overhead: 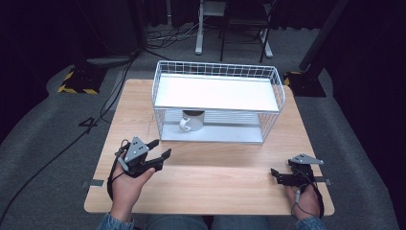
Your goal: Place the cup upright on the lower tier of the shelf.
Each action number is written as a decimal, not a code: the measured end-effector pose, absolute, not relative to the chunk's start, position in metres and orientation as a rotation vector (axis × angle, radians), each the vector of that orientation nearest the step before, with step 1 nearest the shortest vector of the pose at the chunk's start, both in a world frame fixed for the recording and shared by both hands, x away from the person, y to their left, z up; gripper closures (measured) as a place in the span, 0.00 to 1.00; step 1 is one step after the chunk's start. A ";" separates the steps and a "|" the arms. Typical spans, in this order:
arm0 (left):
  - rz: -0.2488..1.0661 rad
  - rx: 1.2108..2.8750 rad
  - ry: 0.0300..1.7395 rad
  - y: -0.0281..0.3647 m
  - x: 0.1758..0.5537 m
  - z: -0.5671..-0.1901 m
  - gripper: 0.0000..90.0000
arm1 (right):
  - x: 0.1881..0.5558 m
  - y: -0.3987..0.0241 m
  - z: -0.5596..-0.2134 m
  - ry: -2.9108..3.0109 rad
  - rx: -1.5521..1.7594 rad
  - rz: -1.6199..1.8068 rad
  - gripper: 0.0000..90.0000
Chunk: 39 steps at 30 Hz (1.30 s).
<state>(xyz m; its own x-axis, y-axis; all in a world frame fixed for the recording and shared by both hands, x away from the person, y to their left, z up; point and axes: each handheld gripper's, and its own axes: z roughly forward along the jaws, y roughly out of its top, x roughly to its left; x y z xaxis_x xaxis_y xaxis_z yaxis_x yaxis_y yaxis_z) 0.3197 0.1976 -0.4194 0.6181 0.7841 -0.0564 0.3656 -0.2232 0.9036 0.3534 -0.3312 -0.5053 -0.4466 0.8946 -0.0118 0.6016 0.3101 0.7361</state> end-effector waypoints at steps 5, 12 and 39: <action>0.513 1.849 0.931 0.208 0.312 -0.422 0.45 | 0.353 -0.331 -0.505 2.162 1.329 0.939 0.14; 0.519 1.912 0.948 0.222 0.309 -0.433 0.45 | 0.353 -0.331 -0.505 2.162 1.329 0.939 0.14; 0.431 2.066 1.176 0.271 0.319 -0.497 0.41 | 0.353 -0.331 -0.505 2.162 1.327 0.939 0.14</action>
<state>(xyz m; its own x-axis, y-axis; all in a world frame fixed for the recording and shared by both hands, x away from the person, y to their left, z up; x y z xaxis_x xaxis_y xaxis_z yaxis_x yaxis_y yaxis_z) 0.3189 0.2715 -0.4973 0.5302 0.8460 -0.0560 0.6091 -0.3342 0.7192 0.3532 -0.3311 -0.5054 -0.4470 0.8944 -0.0133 0.6007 0.3112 0.7364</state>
